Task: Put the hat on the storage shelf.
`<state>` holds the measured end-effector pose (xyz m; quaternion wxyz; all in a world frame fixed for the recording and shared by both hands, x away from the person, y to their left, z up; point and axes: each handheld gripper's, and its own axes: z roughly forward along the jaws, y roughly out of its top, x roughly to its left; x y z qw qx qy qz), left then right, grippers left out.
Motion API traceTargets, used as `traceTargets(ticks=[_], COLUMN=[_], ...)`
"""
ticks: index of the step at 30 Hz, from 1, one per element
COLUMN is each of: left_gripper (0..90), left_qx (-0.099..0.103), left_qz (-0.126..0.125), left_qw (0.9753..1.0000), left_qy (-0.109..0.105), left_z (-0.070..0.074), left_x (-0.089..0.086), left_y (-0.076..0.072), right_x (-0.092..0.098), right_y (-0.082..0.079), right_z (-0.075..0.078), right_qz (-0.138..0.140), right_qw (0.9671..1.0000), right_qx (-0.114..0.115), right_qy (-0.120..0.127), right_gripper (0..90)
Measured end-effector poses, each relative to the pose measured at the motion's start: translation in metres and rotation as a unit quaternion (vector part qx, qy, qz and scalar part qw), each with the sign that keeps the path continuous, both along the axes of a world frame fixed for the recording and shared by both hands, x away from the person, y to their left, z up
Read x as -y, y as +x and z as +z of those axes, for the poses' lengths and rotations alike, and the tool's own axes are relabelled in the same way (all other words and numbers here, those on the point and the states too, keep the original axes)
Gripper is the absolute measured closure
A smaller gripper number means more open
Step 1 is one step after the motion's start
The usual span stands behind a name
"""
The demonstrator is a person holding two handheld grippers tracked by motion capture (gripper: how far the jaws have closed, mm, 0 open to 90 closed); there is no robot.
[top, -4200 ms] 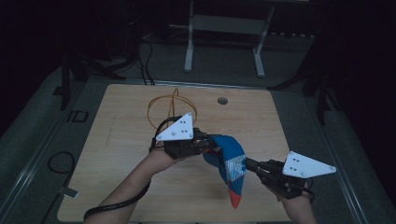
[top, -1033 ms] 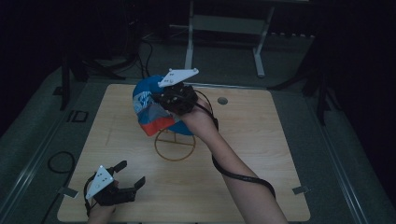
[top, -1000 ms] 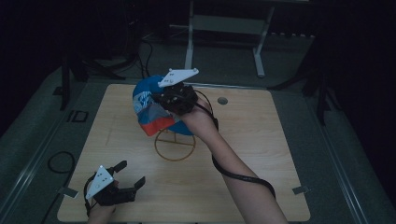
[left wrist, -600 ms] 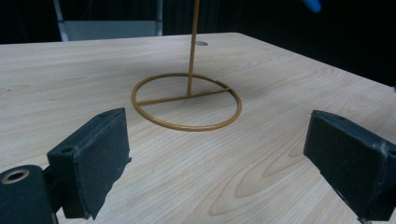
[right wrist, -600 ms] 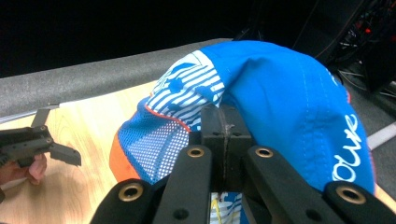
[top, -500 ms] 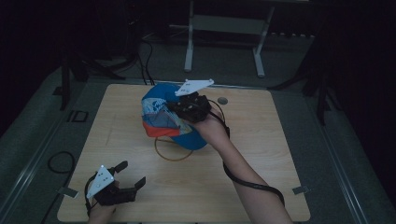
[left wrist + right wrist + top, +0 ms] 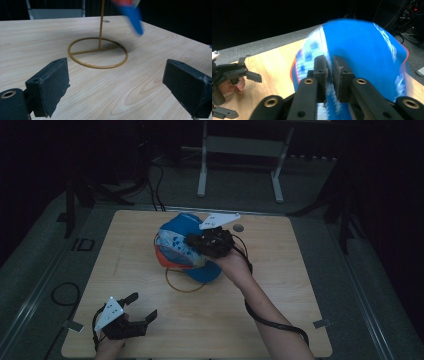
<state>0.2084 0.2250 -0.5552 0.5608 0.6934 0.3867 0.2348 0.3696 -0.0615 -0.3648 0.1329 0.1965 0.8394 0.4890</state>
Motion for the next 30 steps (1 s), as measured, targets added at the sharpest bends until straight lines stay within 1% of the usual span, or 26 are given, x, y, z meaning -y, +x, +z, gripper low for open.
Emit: traceTargets(ticks=[1, 2, 3, 7, 11, 13, 15, 16, 18, 20, 21, 22, 23, 26, 27, 29, 30], left_gripper=[7.4, 7.4, 7.4, 7.4, 7.4, 7.4, 7.4, 7.4, 7.4, 7.4, 7.4, 7.4, 7.4, 7.4, 7.4, 7.4, 7.4], left_qx=[-0.001, -0.001, -0.001, -0.001, -0.002, -0.001, -0.001, -0.001, -0.001, -0.002, -0.002, -0.002, -0.002, -0.001, -0.002, -0.001, -0.002], left_qz=[0.0, 0.0, -0.001, -0.002, -0.003, -0.003, -0.003, -0.003, -0.004, -0.005, -0.005, -0.006, -0.006, -0.006, -0.007, -0.007, -0.006], left_qw=[1.0, 1.0, 1.0, 1.0, 1.0, 1.0, 1.0, 1.0, 1.0, 1.0, 1.0, 1.0, 1.0, 1.0, 1.0, 1.0, 1.0], left_qy=[-0.003, -0.002, -0.004, -0.002, -0.002, -0.002, -0.002, -0.002, -0.001, 0.0, 0.002, 0.001, -0.001, -0.002, 0.0, -0.002, -0.001], left_z=[0.0, 0.0, 0.0, -0.001, -0.001, 0.0, 0.0, 0.0, -0.001, -0.001, -0.001, -0.001, -0.001, -0.001, -0.001, -0.002, -0.002], left_x=[0.0, 0.0, 0.0, 0.001, 0.002, 0.002, 0.002, 0.002, 0.002, 0.003, 0.003, 0.003, 0.003, 0.003, 0.003, 0.003, 0.003], left_y=[0.0, 0.0, 0.0, 0.0, -0.001, -0.001, -0.001, -0.001, 0.0, 0.0, -0.001, -0.001, -0.001, -0.001, -0.001, -0.001, -0.001], right_x=[0.0, 0.001, 0.002, 0.003, 0.007, 0.01, 0.012, 0.013, 0.016, 0.018, 0.018, 0.02, 0.022, 0.024, 0.025, 0.026, 0.027], right_y=[0.0, 0.002, 0.002, 0.003, 0.0, -0.002, -0.004, -0.005, -0.007, -0.009, -0.009, -0.01, -0.012, -0.015, -0.016, -0.019, -0.02], right_z=[0.0, -0.005, -0.006, -0.008, -0.006, -0.005, -0.006, -0.006, -0.007, -0.008, -0.008, -0.009, -0.01, -0.012, -0.013, -0.015, -0.016], right_qz=[0.0, -0.005, -0.004, -0.004, -0.005, -0.004, -0.002, -0.002, -0.005, -0.002, -0.002, -0.002, -0.003, 0.004, 0.008, 0.01, 0.012], right_qw=[1.0, 1.0, 0.9999, 0.9999, 0.9999, 0.9999, 0.9999, 0.9999, 0.9999, 0.9998, 0.9998, 0.9998, 0.9998, 0.9997, 0.9998, 0.9997, 0.9997], right_qx=[0.0, -0.005, -0.01, -0.011, -0.007, -0.006, -0.004, -0.002, -0.001, 0.002, 0.002, 0.004, 0.005, 0.003, 0.0, -0.003, -0.007], right_qy=[0.0, -0.002, 0.0, 0.003, 0.009, 0.012, 0.012, 0.013, 0.014, 0.019, 0.019, 0.02, 0.021, 0.023, 0.019, 0.021, 0.022], right_gripper=[79.8, 79.5, 79.4, 78.4, 75.4, 72.5, 67.2, 63.1, 59.5, 54.0, 54.0, 49.7, 47.8, 37.4, 35.9, 30.9, 29.9])
